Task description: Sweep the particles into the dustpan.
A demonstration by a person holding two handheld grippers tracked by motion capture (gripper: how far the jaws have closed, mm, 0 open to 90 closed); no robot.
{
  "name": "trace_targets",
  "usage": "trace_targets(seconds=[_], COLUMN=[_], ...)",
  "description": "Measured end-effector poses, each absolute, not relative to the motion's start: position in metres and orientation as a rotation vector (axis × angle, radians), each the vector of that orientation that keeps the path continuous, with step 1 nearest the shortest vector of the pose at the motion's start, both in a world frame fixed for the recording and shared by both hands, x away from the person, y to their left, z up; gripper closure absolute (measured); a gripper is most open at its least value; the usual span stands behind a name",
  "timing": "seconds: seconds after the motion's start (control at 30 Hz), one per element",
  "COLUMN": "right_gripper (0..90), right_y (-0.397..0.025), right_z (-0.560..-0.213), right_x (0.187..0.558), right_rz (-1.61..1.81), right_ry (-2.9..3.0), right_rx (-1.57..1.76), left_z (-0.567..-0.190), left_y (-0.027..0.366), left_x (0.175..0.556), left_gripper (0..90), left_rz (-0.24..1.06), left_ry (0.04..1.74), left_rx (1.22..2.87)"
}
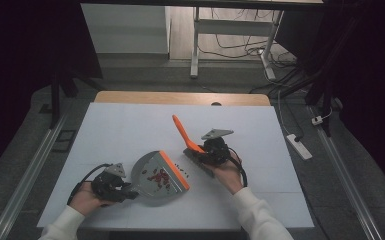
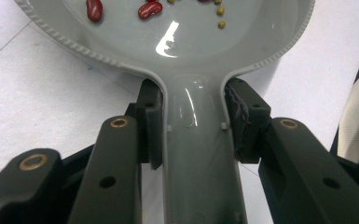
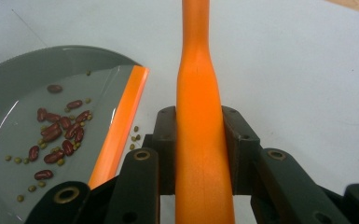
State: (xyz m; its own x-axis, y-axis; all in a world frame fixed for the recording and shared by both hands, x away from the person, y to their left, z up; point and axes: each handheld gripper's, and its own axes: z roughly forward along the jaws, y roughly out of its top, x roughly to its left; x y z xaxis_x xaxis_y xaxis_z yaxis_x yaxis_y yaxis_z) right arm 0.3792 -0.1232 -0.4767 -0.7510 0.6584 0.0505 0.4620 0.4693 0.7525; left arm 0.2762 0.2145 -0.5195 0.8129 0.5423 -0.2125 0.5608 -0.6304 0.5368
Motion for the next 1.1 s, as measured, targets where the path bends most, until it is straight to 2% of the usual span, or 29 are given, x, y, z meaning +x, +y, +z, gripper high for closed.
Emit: trace_targets(seconds=[0.2, 0.57, 0.83, 1.1], right_gripper=[70.0, 70.1, 70.0, 70.1], right_y=[-0.109, -0.086, -0.107, -0.111], right_z=[-0.489, -0.484, -0.473, -0.486], right_x=[0.375, 0.359, 0.367, 0.373], right_rz=[1.151, 1.301, 1.261, 1.059], right_ry=[2.485, 2.608, 2.481, 2.451], right_rx=[0.954, 0.888, 0.940, 0.960], left_z=[-0.519, -0.520, -0.520, -0.519], left_y=[0.213, 0.212, 0.212, 0.213], left_x=[0.276, 0.276, 0.276, 0.275], left_gripper=[61.8, 61.8, 61.8, 61.8], left_rz=[-0.040, -0.041, -0.041, -0.047], left_ry=[0.808, 0.808, 0.811, 0.804], left_rx=[2.396, 2.398, 2.398, 2.397])
